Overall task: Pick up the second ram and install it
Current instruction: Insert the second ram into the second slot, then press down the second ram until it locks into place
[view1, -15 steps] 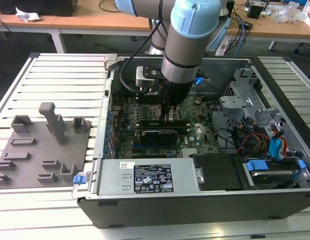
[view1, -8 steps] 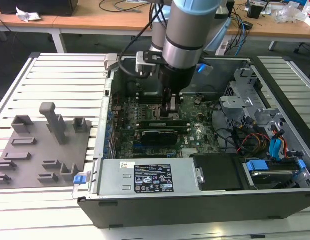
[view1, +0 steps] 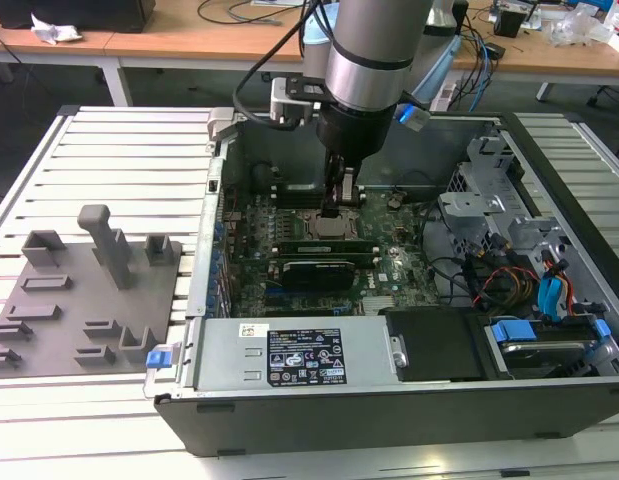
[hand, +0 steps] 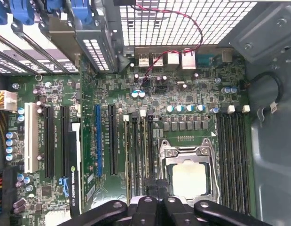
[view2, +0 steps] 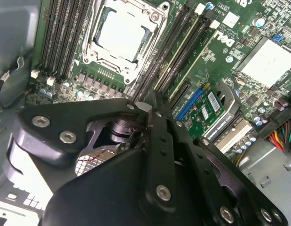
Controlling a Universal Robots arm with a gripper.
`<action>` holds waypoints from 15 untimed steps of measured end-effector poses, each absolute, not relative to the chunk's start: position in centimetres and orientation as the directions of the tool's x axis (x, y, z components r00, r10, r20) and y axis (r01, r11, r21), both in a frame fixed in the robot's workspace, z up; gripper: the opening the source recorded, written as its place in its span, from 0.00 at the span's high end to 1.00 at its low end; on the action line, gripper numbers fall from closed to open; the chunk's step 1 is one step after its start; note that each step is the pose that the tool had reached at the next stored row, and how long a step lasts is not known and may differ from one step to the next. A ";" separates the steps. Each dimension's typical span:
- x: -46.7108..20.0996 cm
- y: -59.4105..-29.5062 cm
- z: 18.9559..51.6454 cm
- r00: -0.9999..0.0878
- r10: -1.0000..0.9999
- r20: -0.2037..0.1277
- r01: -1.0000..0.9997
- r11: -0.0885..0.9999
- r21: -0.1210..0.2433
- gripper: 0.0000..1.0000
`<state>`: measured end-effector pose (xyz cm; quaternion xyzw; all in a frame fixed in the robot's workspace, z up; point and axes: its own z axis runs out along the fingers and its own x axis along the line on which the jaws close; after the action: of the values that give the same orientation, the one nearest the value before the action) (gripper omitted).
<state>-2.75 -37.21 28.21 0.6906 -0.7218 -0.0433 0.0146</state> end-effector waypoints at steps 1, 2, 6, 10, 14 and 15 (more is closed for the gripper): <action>-2.7 -37.2 28.2 -0.046 -0.998 -0.039 -0.996 0.042 0.083 0.89; -2.7 -37.2 28.2 -0.046 -0.998 -0.039 -0.996 0.042 0.083 0.89; -2.7 -37.2 28.3 -0.046 -0.998 -0.039 -0.996 0.042 0.083 0.89; -1.3 -37.2 27.7 -0.046 -0.998 -0.038 -0.995 0.042 0.087 0.89; -0.8 -37.2 27.3 -0.046 -0.998 -0.038 -0.995 0.042 0.087 0.89; -0.8 -37.2 27.2 -0.046 -0.998 -0.038 -0.995 0.042 0.087 0.89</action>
<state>-0.79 -37.21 27.24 0.6905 -0.7218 -0.0447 0.0162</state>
